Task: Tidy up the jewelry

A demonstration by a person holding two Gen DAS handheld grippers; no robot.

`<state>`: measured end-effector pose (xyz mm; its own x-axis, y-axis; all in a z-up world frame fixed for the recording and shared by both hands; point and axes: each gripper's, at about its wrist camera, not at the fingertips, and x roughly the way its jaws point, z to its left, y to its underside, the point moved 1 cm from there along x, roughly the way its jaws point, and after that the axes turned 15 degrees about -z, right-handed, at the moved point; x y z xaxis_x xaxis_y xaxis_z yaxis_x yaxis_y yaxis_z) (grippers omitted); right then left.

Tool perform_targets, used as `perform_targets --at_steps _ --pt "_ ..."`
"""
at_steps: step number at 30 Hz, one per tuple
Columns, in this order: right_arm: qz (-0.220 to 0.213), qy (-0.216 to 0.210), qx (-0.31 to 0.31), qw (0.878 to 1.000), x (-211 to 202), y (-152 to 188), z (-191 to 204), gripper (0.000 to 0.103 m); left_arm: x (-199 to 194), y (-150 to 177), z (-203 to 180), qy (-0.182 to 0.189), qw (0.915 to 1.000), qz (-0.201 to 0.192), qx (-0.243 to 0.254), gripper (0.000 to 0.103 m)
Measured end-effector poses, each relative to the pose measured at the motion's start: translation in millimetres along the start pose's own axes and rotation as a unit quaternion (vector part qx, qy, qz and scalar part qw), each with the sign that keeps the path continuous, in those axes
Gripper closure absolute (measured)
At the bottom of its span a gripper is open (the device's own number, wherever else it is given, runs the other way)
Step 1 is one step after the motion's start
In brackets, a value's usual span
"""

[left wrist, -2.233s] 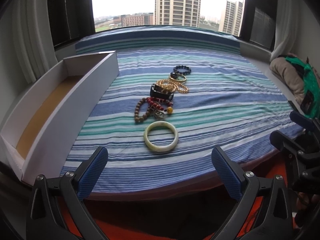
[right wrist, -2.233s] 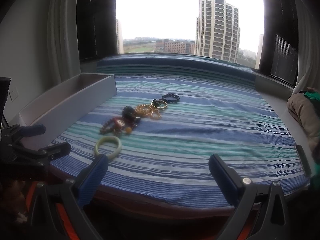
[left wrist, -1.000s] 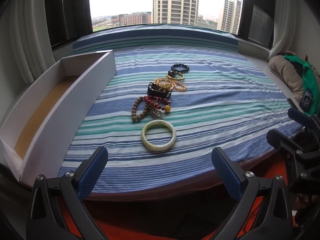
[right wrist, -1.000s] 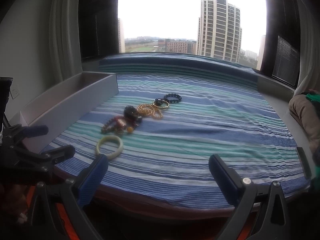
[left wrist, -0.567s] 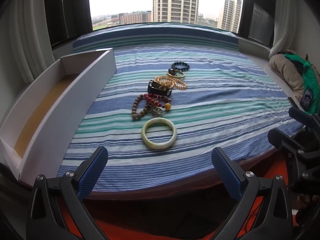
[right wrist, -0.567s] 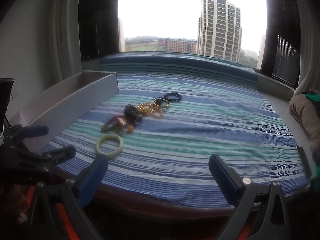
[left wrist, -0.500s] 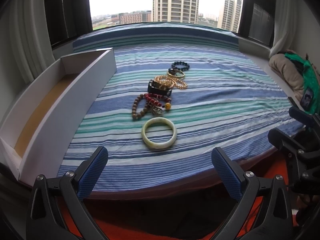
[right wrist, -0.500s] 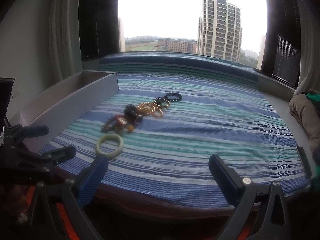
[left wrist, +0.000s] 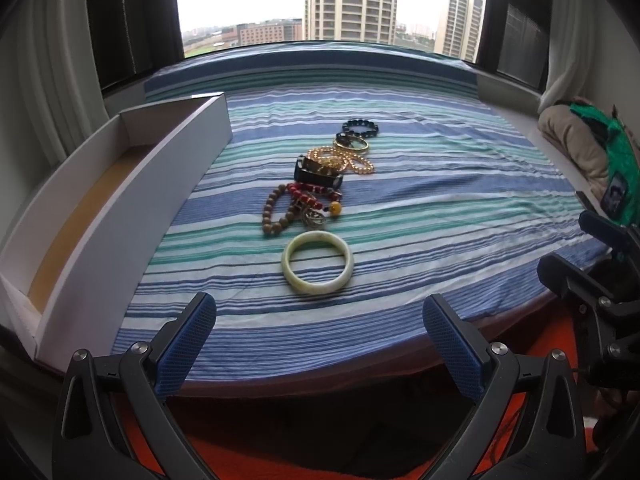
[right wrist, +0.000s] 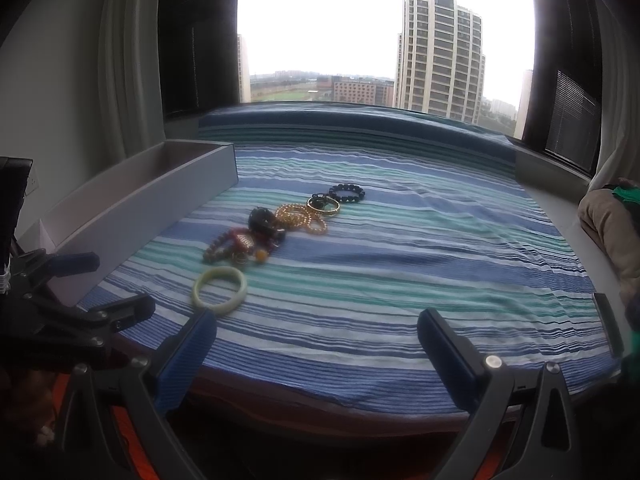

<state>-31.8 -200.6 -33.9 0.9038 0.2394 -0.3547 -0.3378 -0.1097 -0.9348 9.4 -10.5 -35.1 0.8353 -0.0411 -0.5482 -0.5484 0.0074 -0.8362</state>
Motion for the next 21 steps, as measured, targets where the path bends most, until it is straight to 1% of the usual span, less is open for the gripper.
perform_targets --at_steps 21 --pt "0.000 0.000 0.000 1.000 -0.2 0.1 0.1 0.001 1.5 -1.1 0.9 0.002 1.0000 0.001 -0.002 0.000"
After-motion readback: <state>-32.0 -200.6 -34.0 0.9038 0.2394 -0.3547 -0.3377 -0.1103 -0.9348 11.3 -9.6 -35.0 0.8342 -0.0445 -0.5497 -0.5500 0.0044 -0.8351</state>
